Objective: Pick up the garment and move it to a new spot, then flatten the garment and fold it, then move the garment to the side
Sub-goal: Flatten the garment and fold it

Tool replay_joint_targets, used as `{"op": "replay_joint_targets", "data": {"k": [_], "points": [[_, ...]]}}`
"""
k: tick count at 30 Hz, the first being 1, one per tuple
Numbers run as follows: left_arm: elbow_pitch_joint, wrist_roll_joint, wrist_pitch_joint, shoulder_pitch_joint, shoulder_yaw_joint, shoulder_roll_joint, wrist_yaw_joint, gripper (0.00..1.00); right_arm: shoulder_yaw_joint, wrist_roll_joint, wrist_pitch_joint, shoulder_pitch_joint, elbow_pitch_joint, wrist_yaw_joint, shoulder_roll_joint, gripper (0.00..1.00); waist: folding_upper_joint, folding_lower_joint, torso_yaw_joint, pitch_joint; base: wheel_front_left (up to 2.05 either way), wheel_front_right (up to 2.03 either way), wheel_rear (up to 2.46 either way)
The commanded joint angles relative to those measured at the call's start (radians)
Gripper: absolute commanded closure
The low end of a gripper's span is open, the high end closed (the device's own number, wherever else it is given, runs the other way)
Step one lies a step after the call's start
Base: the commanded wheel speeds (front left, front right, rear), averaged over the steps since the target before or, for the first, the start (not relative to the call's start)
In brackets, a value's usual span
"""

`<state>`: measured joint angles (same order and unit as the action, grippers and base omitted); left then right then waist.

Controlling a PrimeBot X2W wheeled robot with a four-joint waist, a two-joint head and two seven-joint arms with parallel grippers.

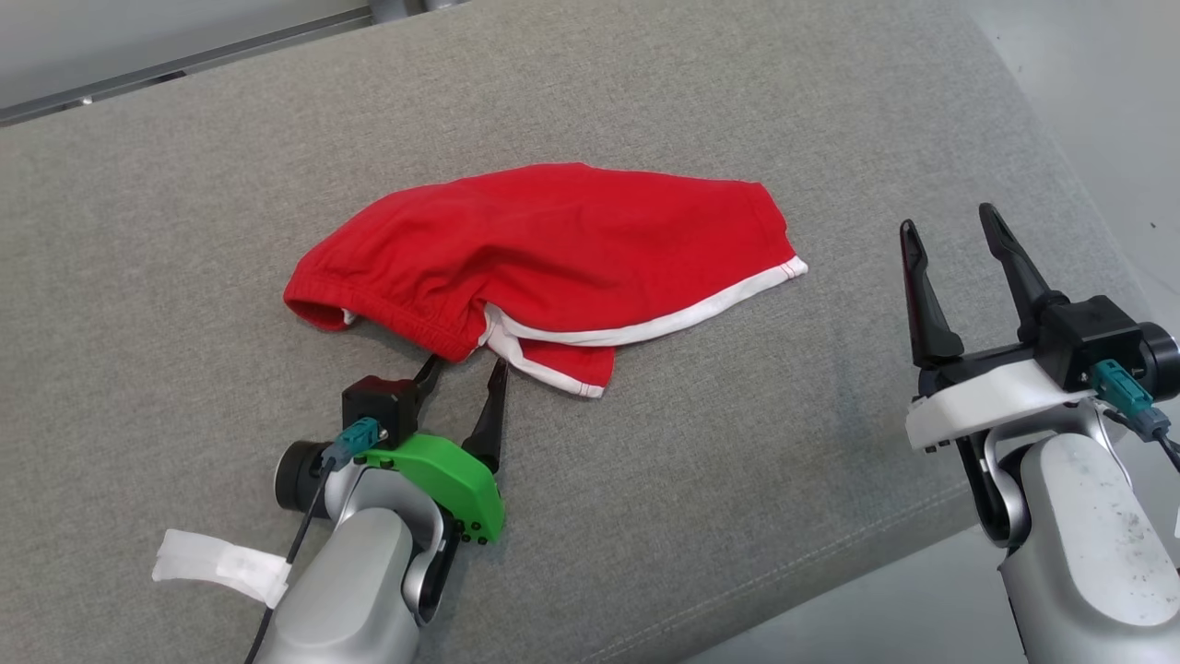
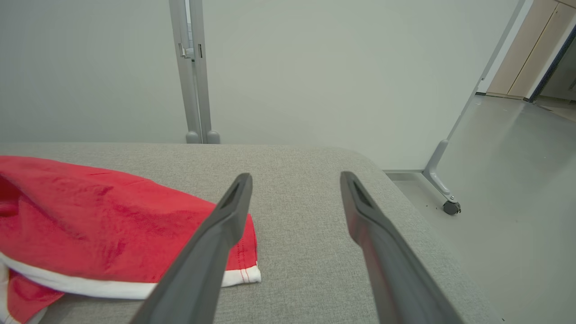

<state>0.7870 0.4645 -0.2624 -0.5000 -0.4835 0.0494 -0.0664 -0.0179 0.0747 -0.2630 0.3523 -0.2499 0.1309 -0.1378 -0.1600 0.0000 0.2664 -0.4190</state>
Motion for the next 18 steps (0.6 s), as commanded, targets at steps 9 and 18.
{"op": "replay_joint_targets", "data": {"k": [9,18], "points": [[-0.028,-0.047,-0.003,0.007,0.032,0.002,-0.013,1.00,0.023,-0.002,-0.004,-0.048,0.026,0.000,0.019,0.00,0.0000,0.0000,-0.004,0.003,0.00,0.00,0.00],[-0.124,-0.062,-0.003,0.004,0.021,0.003,-0.032,1.00,0.043,-0.006,-0.004,-0.065,0.030,0.000,0.028,0.00,0.0000,0.0000,-0.041,0.024,0.00,0.00,0.00]]}}
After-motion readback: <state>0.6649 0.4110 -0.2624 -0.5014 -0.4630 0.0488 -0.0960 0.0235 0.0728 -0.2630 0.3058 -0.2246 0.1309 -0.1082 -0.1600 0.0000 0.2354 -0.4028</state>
